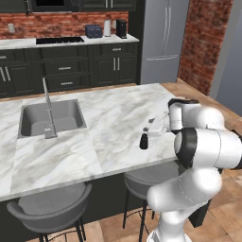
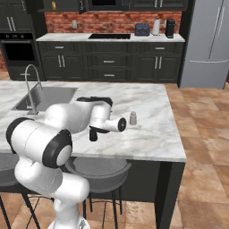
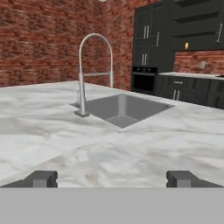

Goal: The dining table condiment station is running low on shaker. Refill the condiment station by opening the cabinet and taking the shaker from the cabinet and placing it on the dining table.

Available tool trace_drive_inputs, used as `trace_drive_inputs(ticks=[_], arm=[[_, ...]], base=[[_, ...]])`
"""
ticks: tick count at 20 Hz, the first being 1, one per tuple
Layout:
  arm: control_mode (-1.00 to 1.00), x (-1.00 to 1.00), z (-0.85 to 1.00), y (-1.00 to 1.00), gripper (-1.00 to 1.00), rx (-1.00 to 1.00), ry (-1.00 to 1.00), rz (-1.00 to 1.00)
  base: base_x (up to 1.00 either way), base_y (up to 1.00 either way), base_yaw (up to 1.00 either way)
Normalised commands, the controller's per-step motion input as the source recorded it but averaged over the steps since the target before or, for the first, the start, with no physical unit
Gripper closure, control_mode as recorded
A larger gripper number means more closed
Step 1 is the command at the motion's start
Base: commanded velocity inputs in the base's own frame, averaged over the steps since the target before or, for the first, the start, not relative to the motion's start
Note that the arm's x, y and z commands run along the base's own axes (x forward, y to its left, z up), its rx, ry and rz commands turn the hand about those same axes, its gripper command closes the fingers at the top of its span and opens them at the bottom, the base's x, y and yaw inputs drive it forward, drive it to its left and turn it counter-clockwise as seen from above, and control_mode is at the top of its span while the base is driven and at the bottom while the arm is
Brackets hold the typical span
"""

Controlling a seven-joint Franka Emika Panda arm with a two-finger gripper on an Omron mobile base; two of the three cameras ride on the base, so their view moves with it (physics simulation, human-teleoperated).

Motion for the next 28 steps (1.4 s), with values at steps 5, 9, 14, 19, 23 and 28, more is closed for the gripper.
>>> trace_drive_inputs(ticks=[5,9,14,19,23,28], arm=[[-1.00,-0.19,0.77,0.14,-1.00,-0.04,0.00,0.00],[-1.00,-0.15,0.83,0.23,-1.00,-0.05,0.00,0.00],[-1.00,-0.23,0.82,0.21,-1.00,-0.05,0.00,0.00],[-1.00,-0.50,0.70,0.17,-1.00,-0.05,0.00,-0.01],[-1.00,-0.78,0.54,0.09,-1.00,-0.05,0.00,-0.07],[-1.00,-0.82,0.45,0.06,-1.00,-0.04,0.00,-0.12]], base=[[0.00,0.00,0.00],[0.00,0.00,0.00],[0.00,0.00,0.00],[0.00,0.00,0.00],[0.00,0.00,0.00],[0.00,0.00,0.00]])
